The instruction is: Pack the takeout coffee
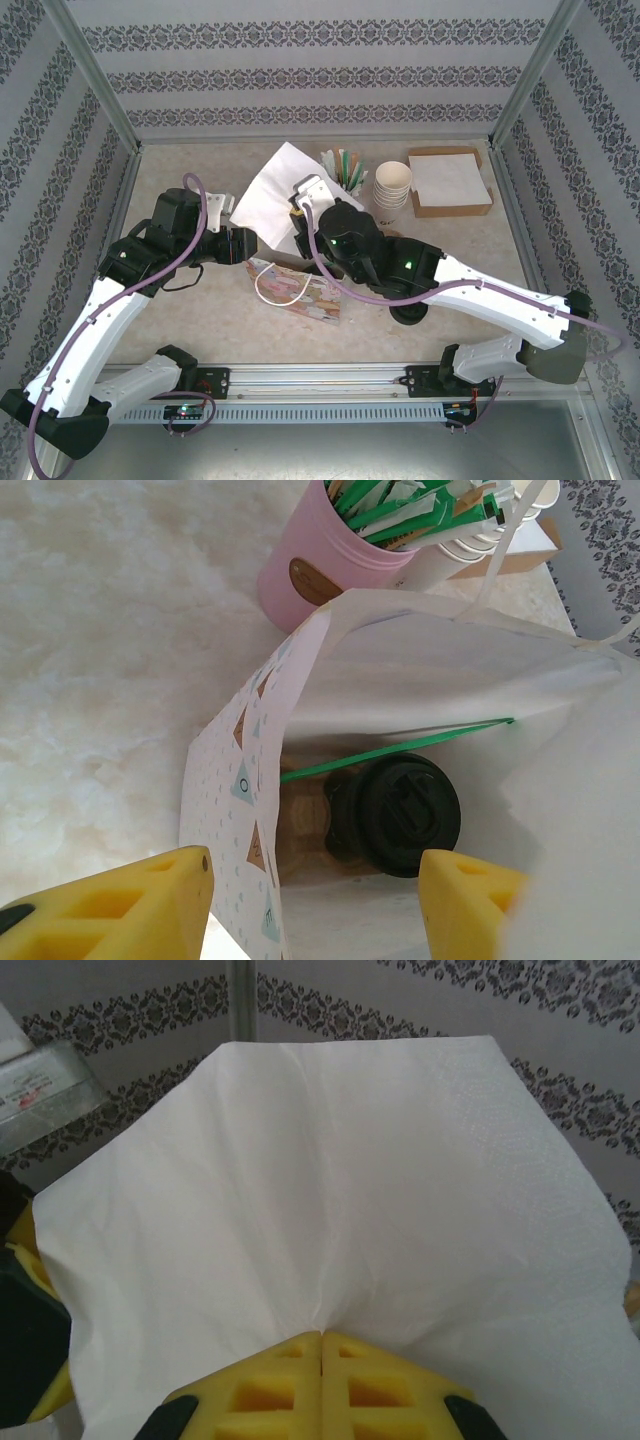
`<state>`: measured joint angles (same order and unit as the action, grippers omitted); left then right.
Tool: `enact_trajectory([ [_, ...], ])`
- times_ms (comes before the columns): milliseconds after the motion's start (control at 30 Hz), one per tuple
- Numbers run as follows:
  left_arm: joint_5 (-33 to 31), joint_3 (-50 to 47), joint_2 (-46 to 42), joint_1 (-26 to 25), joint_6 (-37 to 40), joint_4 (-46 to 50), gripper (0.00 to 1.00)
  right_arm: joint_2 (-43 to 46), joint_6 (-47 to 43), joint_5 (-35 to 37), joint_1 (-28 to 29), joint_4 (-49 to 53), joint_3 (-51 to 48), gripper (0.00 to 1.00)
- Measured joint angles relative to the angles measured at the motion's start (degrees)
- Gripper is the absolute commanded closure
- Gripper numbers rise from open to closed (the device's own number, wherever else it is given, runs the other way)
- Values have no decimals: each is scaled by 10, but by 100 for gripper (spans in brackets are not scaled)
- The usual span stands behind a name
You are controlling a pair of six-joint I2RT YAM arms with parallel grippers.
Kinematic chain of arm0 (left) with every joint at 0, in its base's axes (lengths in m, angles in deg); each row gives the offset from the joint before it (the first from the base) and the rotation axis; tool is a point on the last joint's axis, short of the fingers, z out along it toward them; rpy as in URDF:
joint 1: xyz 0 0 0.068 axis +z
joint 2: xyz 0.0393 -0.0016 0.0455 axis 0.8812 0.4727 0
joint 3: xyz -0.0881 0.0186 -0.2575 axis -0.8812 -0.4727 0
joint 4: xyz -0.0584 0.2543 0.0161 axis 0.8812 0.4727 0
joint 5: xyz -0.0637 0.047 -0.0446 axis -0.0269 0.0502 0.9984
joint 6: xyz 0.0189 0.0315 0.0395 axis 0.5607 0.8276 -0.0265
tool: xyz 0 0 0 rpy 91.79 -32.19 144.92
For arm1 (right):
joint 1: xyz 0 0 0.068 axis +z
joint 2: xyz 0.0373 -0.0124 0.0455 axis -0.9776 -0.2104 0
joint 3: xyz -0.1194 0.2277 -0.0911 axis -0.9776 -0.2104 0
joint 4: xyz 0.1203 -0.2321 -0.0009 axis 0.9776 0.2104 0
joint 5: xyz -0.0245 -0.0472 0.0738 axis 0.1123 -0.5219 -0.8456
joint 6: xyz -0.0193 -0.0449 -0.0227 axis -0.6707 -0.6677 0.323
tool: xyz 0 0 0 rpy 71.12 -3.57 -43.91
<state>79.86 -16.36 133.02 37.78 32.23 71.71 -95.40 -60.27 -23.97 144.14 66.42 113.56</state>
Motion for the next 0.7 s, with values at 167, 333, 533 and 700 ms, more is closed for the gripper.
enact_trajectory([
  [167,0,0,1,0,-1,0,43,2,42,-19,3,25,-10,100],
  [333,0,0,2,0,-1,0,43,2,81,-47,3,52,-10,100],
  [533,0,-1,3,0,-1,0,43,-18,131,-94,-12,84,-8,100],
  [700,0,-1,3,0,-1,0,43,-31,159,-129,-35,107,-8,100],
])
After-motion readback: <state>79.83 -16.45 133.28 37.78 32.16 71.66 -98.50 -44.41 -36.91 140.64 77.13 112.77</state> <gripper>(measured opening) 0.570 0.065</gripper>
